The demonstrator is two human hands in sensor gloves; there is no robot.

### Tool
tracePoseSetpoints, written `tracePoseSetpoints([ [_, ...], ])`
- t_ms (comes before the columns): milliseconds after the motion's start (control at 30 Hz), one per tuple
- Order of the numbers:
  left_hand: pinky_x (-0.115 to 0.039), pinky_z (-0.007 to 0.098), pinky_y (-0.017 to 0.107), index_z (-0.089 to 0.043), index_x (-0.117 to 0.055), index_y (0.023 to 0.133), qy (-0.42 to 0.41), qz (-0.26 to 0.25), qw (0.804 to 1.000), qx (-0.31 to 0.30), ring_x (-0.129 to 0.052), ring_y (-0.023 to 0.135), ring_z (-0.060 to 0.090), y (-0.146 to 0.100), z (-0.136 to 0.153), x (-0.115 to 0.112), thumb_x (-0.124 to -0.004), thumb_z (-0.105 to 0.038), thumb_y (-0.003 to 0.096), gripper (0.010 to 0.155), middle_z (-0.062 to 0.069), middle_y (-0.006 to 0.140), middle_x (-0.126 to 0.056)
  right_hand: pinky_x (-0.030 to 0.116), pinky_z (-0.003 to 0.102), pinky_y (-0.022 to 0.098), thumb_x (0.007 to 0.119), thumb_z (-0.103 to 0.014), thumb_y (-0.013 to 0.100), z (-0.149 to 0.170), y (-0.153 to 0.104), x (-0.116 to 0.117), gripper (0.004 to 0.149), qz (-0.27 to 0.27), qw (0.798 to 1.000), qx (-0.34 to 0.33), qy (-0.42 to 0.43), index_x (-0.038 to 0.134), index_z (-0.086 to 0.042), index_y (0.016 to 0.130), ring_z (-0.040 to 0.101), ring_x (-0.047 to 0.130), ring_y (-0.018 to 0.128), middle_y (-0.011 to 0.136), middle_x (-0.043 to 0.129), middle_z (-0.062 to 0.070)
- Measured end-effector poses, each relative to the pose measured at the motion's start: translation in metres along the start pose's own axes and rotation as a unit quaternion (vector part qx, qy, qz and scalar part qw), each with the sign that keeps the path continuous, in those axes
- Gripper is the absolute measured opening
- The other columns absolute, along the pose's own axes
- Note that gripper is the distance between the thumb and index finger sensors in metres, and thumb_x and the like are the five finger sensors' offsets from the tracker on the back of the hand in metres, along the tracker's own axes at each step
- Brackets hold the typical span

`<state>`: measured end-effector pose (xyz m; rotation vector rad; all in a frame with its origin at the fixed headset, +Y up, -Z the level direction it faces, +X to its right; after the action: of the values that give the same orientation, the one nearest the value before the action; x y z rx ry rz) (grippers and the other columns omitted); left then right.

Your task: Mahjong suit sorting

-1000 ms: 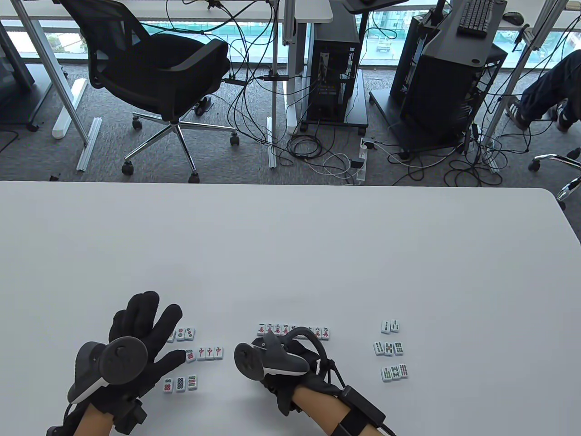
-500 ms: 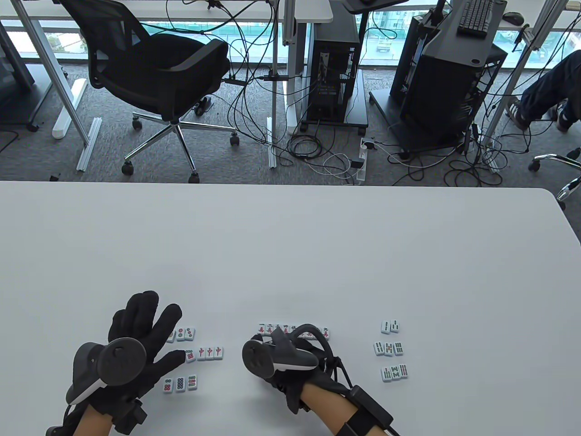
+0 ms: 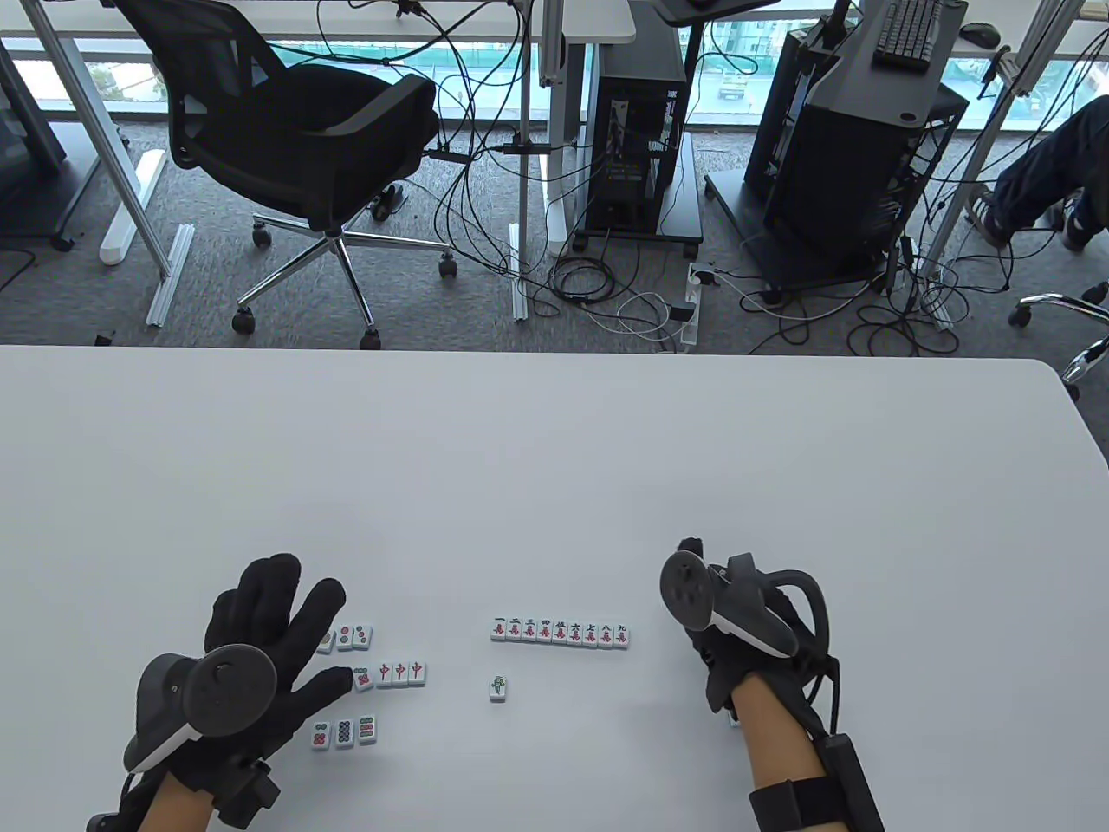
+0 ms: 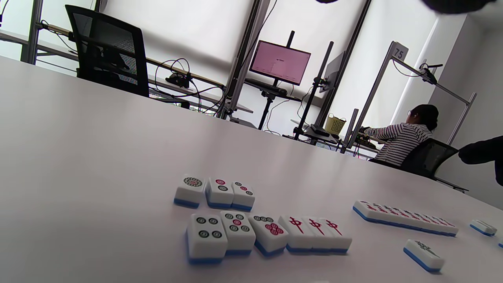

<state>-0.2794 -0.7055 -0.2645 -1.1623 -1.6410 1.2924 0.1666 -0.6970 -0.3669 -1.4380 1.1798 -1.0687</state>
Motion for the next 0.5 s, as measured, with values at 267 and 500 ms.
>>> tracePoseSetpoints([
  [267,-0.015,0.058,0.081,-0.043,-0.032,0.109,0.004,0.006,1.000,0.000,-0.003,0.114,0.023,0.001,-0.001,-0.001,-0.060,-0.074,0.0382,0.082,-0.011,0.114,0.003,0.082,0.027,0.013,0.085,-0.032,0.044,0.026,0.001,0.038,0.061,-0.046,0.998,0.025,-0.036,0.067,-0.016,0.099,0.010,0.089,0.019,0.052,0.096,0.003],
  [500,-0.016,0.057,0.081,-0.043,-0.032,0.109,0.005,0.007,1.000,0.004,-0.003,0.114,0.023,0.001,-0.001,-0.001,-0.060,-0.074,0.0382,0.082,-0.011,0.114,0.004,0.081,0.026,0.011,0.085,-0.033,0.044,0.022,0.013,0.061,0.059,-0.088,0.994,0.032,-0.052,0.070,-0.015,0.098,0.009,0.088,0.016,0.049,0.096,0.003],
])
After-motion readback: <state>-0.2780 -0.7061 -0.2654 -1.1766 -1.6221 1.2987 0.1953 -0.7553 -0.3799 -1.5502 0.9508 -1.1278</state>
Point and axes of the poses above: the tracker on the back of each hand, its own z axis roughly to the little-finger side, its own y axis roughly from the wrist to the fingertips, x = y × z, the point moved 4 cm from there along y, roughly from the wrist to the fingertips
